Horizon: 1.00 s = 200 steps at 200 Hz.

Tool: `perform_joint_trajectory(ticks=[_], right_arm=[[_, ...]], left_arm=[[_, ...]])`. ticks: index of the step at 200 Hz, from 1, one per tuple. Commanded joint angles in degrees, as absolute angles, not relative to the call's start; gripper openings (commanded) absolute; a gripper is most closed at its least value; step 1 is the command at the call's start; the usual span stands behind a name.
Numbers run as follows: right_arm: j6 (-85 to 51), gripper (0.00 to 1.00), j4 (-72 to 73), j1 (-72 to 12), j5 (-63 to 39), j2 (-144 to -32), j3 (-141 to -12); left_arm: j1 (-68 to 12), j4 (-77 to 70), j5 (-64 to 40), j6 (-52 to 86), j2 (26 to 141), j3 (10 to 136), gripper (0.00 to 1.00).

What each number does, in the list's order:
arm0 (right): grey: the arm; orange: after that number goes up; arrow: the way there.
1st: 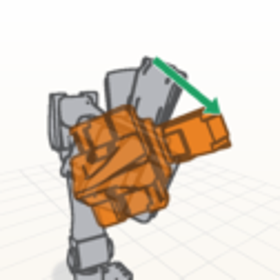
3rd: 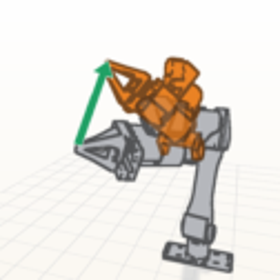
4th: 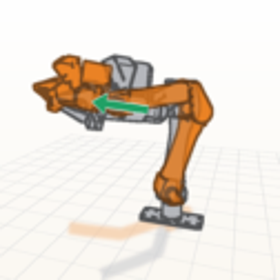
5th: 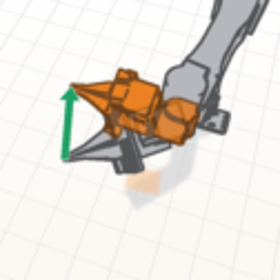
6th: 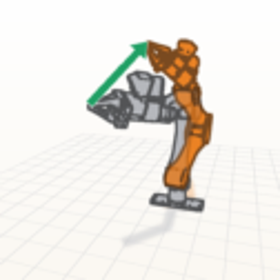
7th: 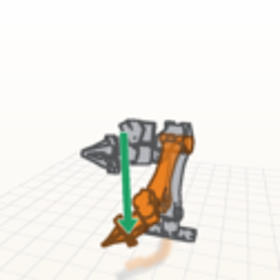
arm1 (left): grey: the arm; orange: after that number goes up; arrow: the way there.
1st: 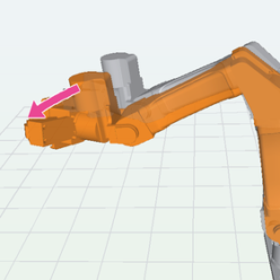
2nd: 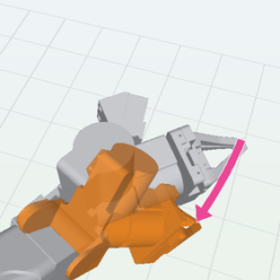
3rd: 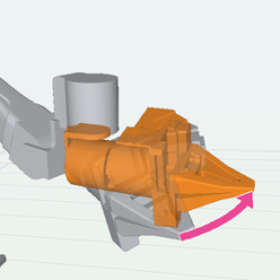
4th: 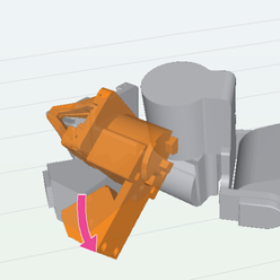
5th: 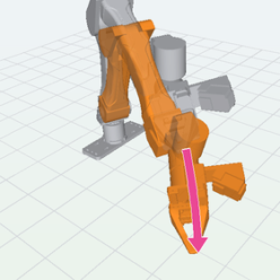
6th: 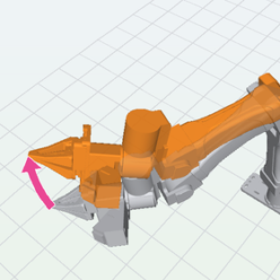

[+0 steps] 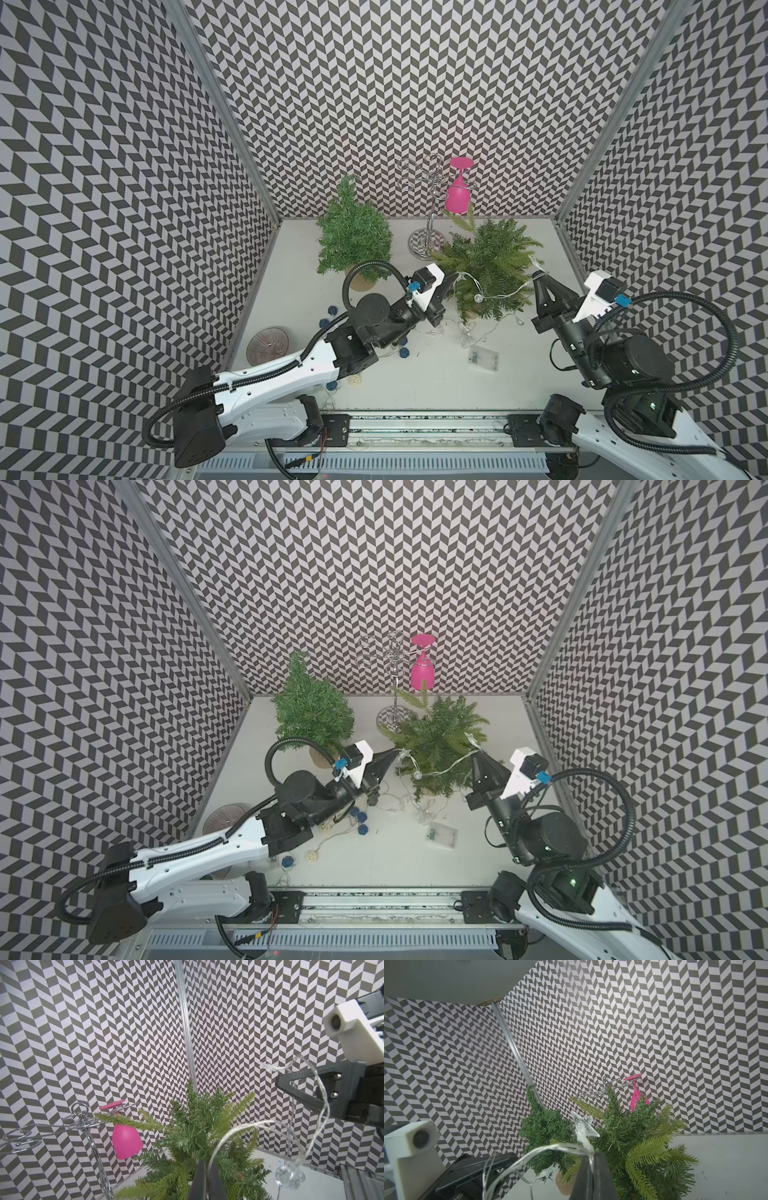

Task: Wrap string light around the christmas tree
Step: Pick up the light string from the center of the board.

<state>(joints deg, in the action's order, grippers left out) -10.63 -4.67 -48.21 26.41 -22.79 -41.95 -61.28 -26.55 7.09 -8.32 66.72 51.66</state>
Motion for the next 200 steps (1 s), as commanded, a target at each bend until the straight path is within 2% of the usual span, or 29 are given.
perform_joint_trajectory(ticks=[1, 21, 57, 86, 113, 133, 161, 200], right_arm=[[-10.9, 0.00, -1.6, -48.5, 31.6, -21.7, -43.8], [-10.5, 0.00, -2.6, -48.4, 38.3, -23.1, -44.9], [-8.5, 0.00, -2.2, -48.5, 40.8, -26.6, -47.0], [-9.0, 0.00, -0.8, -48.4, 36.0, -29.2, -47.4], [-12.7, 0.00, 0.1, -48.4, 24.1, -28.5, -46.9], [-15.3, 0.00, 0.9, -48.4, 19.5, -29.2, -45.2], [-15.5, 0.00, 10.2, -48.4, 13.8, -30.3, -40.3], [-15.7, 0.00, 20.5, -48.4, 12.0, -33.7, -38.2]], left_arm=[[-60.3, -19.7, 9.2, -10.5, 68.6, 56.9, 0.00], [-60.2, -17.4, 12.0, -10.6, 70.0, 60.5, 0.00], [-60.0, -15.3, 17.1, -11.8, 71.5, 64.3, 0.00], [-59.2, -13.2, 16.8, -11.8, 71.3, 66.7, 0.00], [-59.2, -11.7, 14.7, -12.1, 70.8, 67.6, 0.00], [-59.1, -12.3, 12.4, -12.2, 70.2, 67.4, 0.00], [-59.0, -11.2, 11.3, -12.2, 71.5, 69.3, 0.00], [-56.1, -11.6, 10.7, -10.8, 71.4, 69.5, 0.00]])
